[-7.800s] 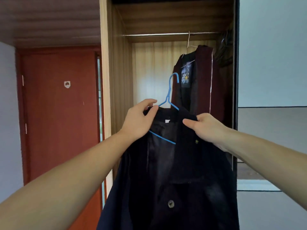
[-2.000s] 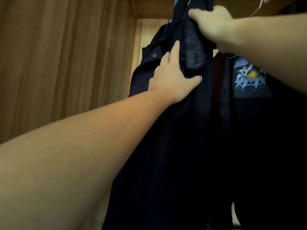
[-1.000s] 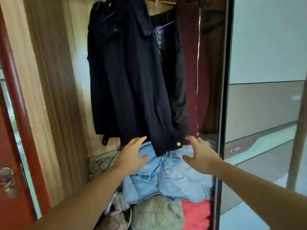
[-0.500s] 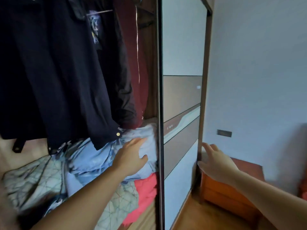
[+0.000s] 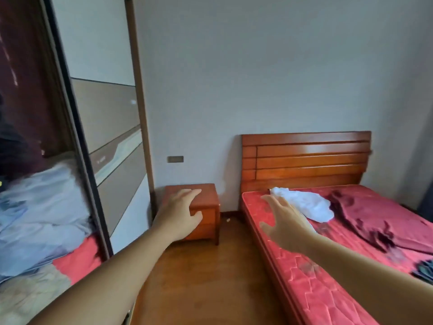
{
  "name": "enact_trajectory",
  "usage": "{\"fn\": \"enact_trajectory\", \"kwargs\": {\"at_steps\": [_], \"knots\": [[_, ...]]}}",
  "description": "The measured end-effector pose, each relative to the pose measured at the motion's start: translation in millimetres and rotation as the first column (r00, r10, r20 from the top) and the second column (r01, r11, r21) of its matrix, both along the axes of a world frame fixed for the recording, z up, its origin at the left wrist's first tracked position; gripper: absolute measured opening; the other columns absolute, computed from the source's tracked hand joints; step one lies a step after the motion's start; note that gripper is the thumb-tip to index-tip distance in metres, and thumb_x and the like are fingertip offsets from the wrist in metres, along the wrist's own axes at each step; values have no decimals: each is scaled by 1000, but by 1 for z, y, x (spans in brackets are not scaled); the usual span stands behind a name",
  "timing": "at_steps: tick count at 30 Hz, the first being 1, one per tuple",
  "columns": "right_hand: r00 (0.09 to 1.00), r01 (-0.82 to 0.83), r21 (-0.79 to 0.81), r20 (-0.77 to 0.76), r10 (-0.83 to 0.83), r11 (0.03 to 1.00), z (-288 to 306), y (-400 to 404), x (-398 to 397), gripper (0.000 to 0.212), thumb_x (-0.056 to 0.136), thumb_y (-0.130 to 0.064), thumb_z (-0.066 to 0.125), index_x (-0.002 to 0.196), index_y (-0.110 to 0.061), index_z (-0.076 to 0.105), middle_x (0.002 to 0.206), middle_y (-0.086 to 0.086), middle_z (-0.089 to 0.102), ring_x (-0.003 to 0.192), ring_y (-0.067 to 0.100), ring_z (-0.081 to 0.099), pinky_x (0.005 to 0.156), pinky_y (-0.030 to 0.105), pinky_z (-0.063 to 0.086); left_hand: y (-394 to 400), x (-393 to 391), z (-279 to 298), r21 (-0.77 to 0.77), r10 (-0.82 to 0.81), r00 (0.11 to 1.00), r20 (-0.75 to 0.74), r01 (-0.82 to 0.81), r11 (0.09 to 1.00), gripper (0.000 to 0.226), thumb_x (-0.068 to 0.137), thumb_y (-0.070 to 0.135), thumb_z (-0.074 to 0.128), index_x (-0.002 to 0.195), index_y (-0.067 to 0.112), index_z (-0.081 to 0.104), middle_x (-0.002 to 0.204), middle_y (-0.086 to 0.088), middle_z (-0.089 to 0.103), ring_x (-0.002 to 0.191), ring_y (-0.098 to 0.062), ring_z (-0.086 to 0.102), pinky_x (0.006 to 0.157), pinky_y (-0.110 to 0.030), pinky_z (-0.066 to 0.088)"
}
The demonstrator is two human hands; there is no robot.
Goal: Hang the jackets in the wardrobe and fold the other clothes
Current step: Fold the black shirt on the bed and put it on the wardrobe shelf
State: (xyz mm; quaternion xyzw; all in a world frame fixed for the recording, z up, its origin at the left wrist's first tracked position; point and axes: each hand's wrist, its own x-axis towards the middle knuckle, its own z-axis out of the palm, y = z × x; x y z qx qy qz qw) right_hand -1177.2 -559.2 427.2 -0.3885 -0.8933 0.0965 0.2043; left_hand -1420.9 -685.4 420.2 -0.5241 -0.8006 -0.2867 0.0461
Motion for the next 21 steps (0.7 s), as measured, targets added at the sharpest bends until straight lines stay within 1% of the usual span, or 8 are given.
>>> {"fn": "enact_trajectory", "kwargs": {"at_steps": [2,3,6,8,12,17,21], "knots": [[997,73,-10,-8,-73,997,-7,-10,52,66,87,-40,60,144,-31,28,137,-2,44,113,18,51,87,35,48,13,47,-3,4,-66,997,-34,66,998,59,90,45,58,144,40,36,151,12,37,136,-17,38,104,-39,41],[994,107,-15,-10,-108,994,-13,-17,80,66,87,-40,60,144,-31,29,137,-2,43,114,19,50,86,34,47,18,71,-4,-4,-112,993,-38,112,994,58,90,43,58,144,39,37,151,11,37,136,-16,38,104,-38,41],[974,225,-42,-11,-225,974,-33,-48,161,68,85,-41,59,145,-31,29,139,-2,41,121,21,46,94,39,45,19,148,-13,-39,-275,961,-16,275,961,58,89,37,57,144,34,40,149,10,40,134,-15,40,106,-36,40],[950,310,-82,-21,-312,947,-46,-73,214,68,85,-43,58,145,-31,28,139,-1,40,122,23,45,96,39,44,13,201,-20,-61,-373,928,0,373,926,58,88,35,58,144,31,42,148,9,42,133,-15,40,109,-37,39],[873,478,-168,-19,-487,862,-60,-126,310,70,84,-42,59,145,-29,27,139,3,39,123,25,45,98,42,44,2,300,-28,-136,-534,846,-5,528,838,61,86,35,60,144,30,42,149,6,41,135,-17,39,109,-37,37],[749,654,-153,-1,-662,741,-55,-168,403,70,84,-43,60,145,-28,29,139,4,40,125,26,44,97,39,44,4,396,-29,-134,-688,726,9,682,719,60,85,34,62,142,29,44,147,4,44,135,-17,39,110,-36,35],[671,735,-151,28,-741,661,-58,-186,445,68,85,-42,60,144,-28,30,138,4,41,124,25,44,95,37,45,12,446,-36,-155,-763,646,16,755,637,61,85,35,60,143,32,42,147,6,43,135,-16,38,110,-38,37]]}}
